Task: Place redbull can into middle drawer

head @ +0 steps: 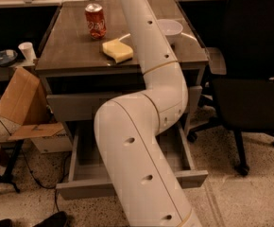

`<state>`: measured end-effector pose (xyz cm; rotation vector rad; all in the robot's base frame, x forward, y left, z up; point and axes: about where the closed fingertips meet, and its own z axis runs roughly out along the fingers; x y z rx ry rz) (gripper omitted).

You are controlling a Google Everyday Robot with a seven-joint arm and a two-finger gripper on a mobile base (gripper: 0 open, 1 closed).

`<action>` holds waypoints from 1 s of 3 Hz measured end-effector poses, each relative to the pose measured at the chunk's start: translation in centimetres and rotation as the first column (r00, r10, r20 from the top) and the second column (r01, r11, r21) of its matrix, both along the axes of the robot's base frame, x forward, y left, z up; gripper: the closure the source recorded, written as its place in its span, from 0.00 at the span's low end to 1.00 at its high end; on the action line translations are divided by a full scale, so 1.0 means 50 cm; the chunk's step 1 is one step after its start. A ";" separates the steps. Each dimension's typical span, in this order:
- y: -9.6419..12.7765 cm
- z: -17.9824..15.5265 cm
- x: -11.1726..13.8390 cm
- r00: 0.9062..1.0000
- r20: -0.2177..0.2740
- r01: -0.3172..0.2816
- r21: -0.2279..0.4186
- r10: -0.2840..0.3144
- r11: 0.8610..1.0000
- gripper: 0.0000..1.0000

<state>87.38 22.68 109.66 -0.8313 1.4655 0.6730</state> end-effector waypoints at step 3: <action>0.241 0.002 -0.144 0.931 -0.050 -0.344 0.211 0.361 0.915 1.00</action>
Offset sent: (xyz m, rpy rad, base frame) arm -0.0818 0.1209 0.0000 0.2844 0.0749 0.3773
